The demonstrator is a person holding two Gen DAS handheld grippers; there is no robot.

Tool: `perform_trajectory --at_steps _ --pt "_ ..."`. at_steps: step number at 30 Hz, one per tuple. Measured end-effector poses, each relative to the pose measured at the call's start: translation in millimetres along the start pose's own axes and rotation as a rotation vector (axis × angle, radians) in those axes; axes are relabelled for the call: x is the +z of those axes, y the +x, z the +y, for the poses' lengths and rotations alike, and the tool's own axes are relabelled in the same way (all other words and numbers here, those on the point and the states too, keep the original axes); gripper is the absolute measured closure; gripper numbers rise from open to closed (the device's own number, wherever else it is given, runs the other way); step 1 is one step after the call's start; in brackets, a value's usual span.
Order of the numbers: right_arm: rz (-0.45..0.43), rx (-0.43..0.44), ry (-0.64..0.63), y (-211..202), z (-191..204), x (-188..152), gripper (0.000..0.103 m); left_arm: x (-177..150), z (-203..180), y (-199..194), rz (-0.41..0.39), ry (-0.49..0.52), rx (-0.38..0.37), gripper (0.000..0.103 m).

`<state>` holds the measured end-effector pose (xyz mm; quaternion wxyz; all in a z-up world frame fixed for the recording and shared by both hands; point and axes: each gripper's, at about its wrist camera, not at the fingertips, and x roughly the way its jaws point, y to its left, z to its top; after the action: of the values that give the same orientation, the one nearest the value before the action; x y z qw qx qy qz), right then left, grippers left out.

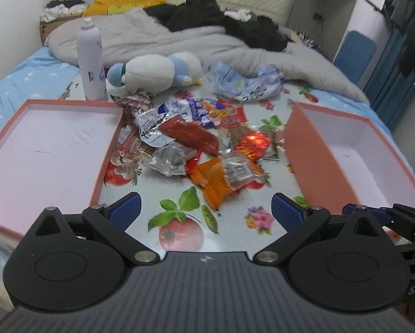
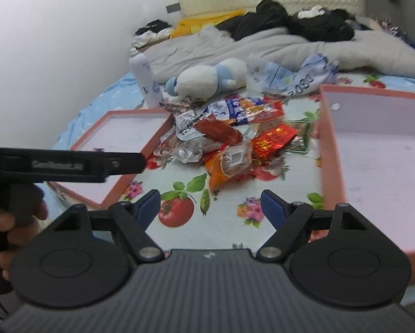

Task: Organize snacks
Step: 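Lower both tools toward the snack pile, then grasp the clear silver packet with the left tool while the right tool grasps the orange barcode packet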

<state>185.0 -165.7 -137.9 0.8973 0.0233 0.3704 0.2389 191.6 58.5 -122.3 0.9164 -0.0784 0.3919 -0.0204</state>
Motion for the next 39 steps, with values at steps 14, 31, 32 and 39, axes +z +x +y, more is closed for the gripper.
perform_trajectory --at_steps 14,31,32,39 --pt "0.137 -0.020 0.003 153.9 -37.0 28.5 0.023 54.7 52.0 161.5 0.114 0.011 0.035 0.009" --pt "0.202 -0.033 -0.013 200.2 -30.4 31.8 0.041 61.7 63.8 247.7 0.233 0.086 0.025 0.028" --pt "0.202 -0.029 -0.016 199.7 -29.8 32.5 0.043 61.8 63.2 247.8 0.235 0.083 0.017 0.032" --pt "0.181 -0.024 -0.015 189.7 -30.2 40.1 0.055 63.0 58.5 240.6 0.242 0.054 0.028 0.041"
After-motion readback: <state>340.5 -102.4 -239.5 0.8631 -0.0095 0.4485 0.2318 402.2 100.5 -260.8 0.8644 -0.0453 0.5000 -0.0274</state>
